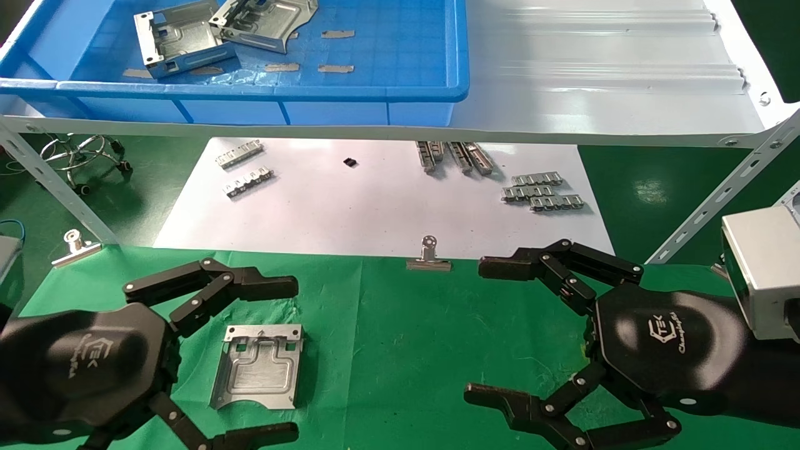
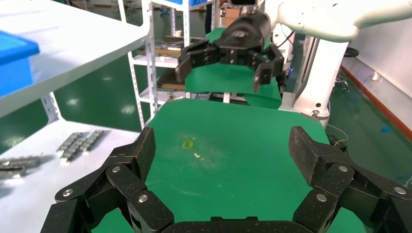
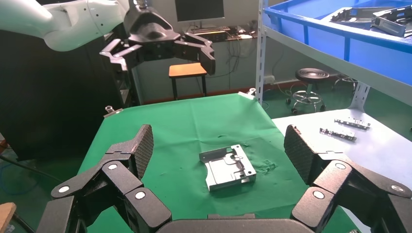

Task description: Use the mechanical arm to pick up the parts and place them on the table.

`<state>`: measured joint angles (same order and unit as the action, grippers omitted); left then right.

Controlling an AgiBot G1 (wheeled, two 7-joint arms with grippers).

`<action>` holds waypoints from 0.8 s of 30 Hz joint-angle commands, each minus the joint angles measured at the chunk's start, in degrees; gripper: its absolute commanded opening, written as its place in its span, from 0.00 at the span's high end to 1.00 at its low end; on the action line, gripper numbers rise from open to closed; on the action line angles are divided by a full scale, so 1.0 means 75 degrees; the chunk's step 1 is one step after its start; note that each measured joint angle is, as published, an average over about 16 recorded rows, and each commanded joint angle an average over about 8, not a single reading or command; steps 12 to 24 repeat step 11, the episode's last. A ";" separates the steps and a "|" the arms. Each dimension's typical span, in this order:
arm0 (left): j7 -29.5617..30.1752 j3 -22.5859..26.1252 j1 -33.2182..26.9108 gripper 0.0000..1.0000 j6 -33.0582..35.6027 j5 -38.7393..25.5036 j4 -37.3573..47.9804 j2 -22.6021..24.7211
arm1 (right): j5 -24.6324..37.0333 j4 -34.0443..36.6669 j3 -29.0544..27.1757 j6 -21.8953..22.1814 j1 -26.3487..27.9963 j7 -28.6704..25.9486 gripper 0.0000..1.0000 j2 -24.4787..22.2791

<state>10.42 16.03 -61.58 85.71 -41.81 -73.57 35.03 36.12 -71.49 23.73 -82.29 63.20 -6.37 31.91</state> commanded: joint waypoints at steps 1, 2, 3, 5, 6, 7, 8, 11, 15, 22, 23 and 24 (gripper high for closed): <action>0.0138 -0.0128 0.0120 0.00 -0.0017 0.0064 -0.0213 -0.0062 | 0.0000 0.0001 0.0000 0.0000 -0.0001 0.0000 0.00 0.0000; 0.0157 -0.0152 0.0143 0.00 -0.0022 0.0079 -0.0251 -0.0074 | -0.0001 0.0001 0.0000 0.0001 -0.0001 0.0000 0.00 0.0000; 0.0178 -0.0177 0.0167 0.00 -0.0027 0.0095 -0.0293 -0.0087 | -0.0001 0.0001 -0.0001 0.0001 -0.0001 0.0000 0.00 0.0000; 0.0157 -0.0164 0.0156 0.00 -0.0030 0.0092 -0.0267 -0.0082 | -0.0001 0.0001 0.0000 0.0001 -0.0001 0.0000 0.00 0.0000; 0.0147 -0.0153 0.0146 0.00 -0.0030 0.0088 -0.0247 -0.0078 | -0.0001 0.0001 -0.0001 0.0001 -0.0001 0.0000 0.00 0.0000; 0.0139 -0.0141 0.0136 0.00 -0.0029 0.0083 -0.0227 -0.0073 | -0.0001 0.0001 0.0000 0.0001 -0.0001 0.0000 0.00 0.0000; 0.0130 -0.0129 0.0126 0.00 -0.0028 0.0077 -0.0208 -0.0067 | -0.0001 0.0001 0.0000 0.0001 -0.0001 0.0000 0.00 0.0000; 0.0118 -0.0112 0.0111 0.00 -0.0027 0.0068 -0.0180 -0.0059 | -0.0001 0.0001 0.0000 0.0001 -0.0001 0.0000 0.00 0.0000; 0.0118 -0.0112 0.0111 0.00 -0.0027 0.0068 -0.0180 -0.0059 | -0.0001 0.0001 0.0000 0.0001 -0.0001 0.0000 0.00 0.0000; 0.0118 -0.0112 0.0111 0.00 -0.0027 0.0068 -0.0180 -0.0059 | -0.0001 0.0001 0.0000 0.0001 -0.0001 0.0000 0.00 0.0000; 0.0118 -0.0112 0.0111 0.00 -0.0027 0.0068 -0.0180 -0.0059 | -0.0001 0.0001 0.0000 0.0001 -0.0001 0.0000 0.00 0.0000; 0.0118 -0.0112 0.0111 0.00 -0.0027 0.0068 -0.0180 -0.0059 | -0.0001 0.0001 0.0000 0.0001 -0.0001 0.0000 0.00 0.0000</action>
